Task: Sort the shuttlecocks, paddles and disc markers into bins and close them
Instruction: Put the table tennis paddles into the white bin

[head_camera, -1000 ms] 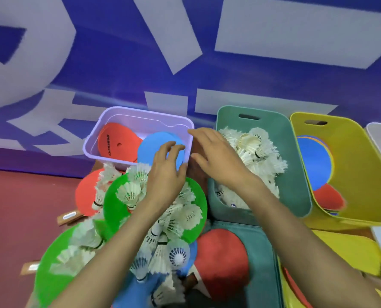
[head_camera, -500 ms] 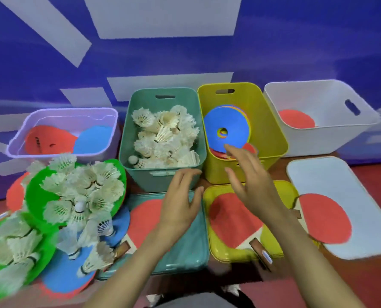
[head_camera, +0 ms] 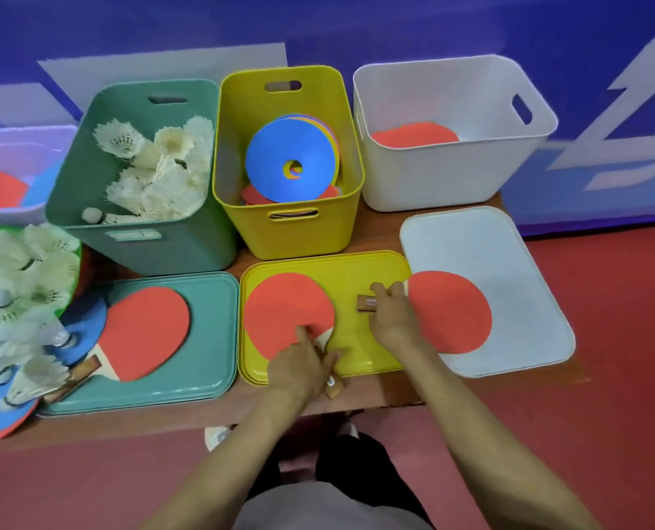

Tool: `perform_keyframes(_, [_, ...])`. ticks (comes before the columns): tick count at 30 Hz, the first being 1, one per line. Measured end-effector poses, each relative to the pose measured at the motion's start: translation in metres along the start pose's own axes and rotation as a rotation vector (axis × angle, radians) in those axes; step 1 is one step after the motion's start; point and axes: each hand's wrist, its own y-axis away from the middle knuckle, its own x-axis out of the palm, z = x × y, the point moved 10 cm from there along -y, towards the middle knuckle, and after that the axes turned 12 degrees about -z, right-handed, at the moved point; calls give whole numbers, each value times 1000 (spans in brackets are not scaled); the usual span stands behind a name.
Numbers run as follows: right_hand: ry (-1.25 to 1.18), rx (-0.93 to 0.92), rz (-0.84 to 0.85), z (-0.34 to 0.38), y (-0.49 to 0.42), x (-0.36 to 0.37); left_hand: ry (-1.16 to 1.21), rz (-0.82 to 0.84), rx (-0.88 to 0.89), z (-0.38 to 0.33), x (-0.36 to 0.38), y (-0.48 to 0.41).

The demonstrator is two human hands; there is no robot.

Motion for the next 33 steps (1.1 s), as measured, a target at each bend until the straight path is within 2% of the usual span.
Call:
perform_keyframes(4, [135, -50, 4, 0, -8, 5, -72, -53, -40, -13, 8, 5])
perform_keyframes(7, [159, -166, 39, 6, -4, 9, -8, -80, -120, -9, 9, 6])
perform_keyframes(10, [173, -272, 18, 6, 9, 7, 129, -125, -173, -1, 7, 8])
perform_keyframes(13, [148, -315, -1, 1, 24, 6, 426, -157, -285, 14, 8, 12])
perform_keyframes(15, [64, -254, -1, -8, 31, 10, 680, -167, -396, 23, 13, 16])
perform_keyframes(18, [-90, -73, -126, -18, 36, 5, 958, -190, -476, 24, 19, 19])
perform_keyframes(20, [-84, 32, -217, -22, 36, -1, 1176, -148, -542, 15, 21, 20])
perform_keyframes(22, [-43, 123, -236, -26, 36, -2, 1350, -92, -620, 5, 23, 17])
perform_keyframes(29, [-32, 374, -242, -40, 51, 6, 1449, 109, -653, -14, 16, 14])
perform_keyframes(33, [-105, 417, -234, -41, 60, 7, 1457, 95, -625, -16, 8, 9])
